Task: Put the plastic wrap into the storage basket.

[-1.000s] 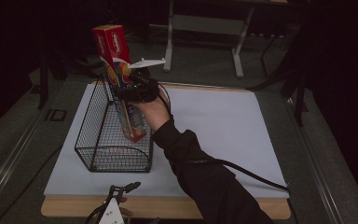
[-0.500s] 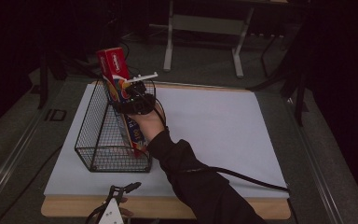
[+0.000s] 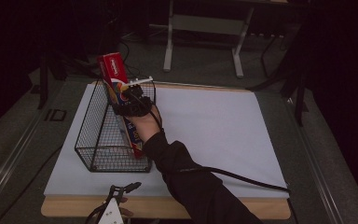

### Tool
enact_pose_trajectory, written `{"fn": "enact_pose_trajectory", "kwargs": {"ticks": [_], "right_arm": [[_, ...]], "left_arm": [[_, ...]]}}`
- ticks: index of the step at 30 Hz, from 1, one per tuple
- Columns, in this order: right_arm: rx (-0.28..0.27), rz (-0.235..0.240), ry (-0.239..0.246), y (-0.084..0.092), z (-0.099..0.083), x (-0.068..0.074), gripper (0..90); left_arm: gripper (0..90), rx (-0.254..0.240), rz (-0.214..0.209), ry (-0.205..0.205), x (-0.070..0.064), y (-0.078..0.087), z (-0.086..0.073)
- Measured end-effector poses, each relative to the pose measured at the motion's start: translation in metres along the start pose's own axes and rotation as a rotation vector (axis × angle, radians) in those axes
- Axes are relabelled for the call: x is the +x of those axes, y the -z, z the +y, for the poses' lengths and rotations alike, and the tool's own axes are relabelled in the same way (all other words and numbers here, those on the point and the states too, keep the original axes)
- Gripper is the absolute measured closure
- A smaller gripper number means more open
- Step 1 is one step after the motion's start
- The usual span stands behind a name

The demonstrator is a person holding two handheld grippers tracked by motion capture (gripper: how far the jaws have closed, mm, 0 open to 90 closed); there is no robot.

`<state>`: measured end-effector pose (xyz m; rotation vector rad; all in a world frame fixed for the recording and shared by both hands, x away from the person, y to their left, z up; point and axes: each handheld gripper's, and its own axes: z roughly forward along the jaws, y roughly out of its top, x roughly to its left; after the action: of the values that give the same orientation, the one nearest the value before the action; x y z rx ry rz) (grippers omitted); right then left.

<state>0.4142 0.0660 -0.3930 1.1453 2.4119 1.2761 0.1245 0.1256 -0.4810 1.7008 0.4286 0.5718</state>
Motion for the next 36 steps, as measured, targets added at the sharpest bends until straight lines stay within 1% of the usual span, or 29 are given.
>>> {"fn": "enact_pose_trajectory", "kwargs": {"ticks": [3, 5, 9, 11, 12, 13, 16, 18, 21, 24, 26, 29, 31, 35, 36], "right_arm": [[-0.006, -0.006, -0.007, -0.006, 0.001, -0.001, 39.4], [-0.001, -0.002, -0.003, -0.009, 0.003, -0.001, 39.4], [0.021, -0.014, -0.012, -0.014, 0.006, -0.003, 39.3], [0.028, -0.036, 0.001, -0.018, 0.007, -0.002, 39.3], [0.035, -0.051, 0.015, -0.021, 0.007, -0.001, 39.3], [0.047, -0.07, 0.04, -0.025, 0.006, 0.0, 39.2], [0.025, -0.093, 0.034, -0.029, 0.004, 0.002, 39.3], [0.035, -0.082, 0.032, -0.033, 0.004, 0.001, 39.3], [0.049, -0.092, 0.034, -0.037, 0.006, 0.001, 39.3], [0.064, -0.097, 0.016, -0.043, 0.005, -0.001, 39.3], [0.064, -0.096, 0.006, -0.048, 0.003, -0.003, 39.2], [0.058, -0.105, 0.004, -0.051, 0.003, -0.003, 39.2], [0.069, -0.098, 0.009, -0.054, 0.003, -0.004, 39.2], [0.086, -0.102, 0.001, -0.06, 0.003, -0.007, 39.1], [0.088, -0.107, 0.006, -0.062, 0.003, -0.007, 39.0]], "left_arm": [[0.1, 0.004, -0.001, -0.002, 0.0, 0.0, 0.0], [0.1, 0.0, -0.001, -0.002, 0.0, 0.0, 0.0], [0.1, -0.001, -0.002, -0.004, 0.0, 0.001, 0.0], [0.1, -0.003, -0.004, -0.004, 0.0, 0.001, 0.001], [0.1, -0.004, -0.005, -0.004, 0.0, 0.001, 0.001], [0.1, -0.004, -0.005, -0.005, -0.001, 0.001, 0.001], [0.1, -0.007, -0.007, -0.002, 0.0, 0.001, 0.001], [0.1, -0.008, -0.007, -0.002, 0.001, 0.001, 0.001], [0.1, -0.009, -0.011, -0.002, 0.0, 0.001, 0.001], [0.1, -0.009, -0.013, -0.005, 0.0, 0.001, 0.001], [0.1, -0.014, -0.013, -0.005, 0.0, 0.002, 0.002], [0.1, -0.016, -0.014, -0.003, 0.0, 0.002, 0.002], [0.1, -0.016, -0.015, -0.003, 0.001, 0.002, 0.002], [0.1, -0.018, -0.016, -0.002, 0.0, 0.002, 0.002], [0.1, -0.018, -0.016, -0.002, 0.0, 0.002, 0.002]]}}
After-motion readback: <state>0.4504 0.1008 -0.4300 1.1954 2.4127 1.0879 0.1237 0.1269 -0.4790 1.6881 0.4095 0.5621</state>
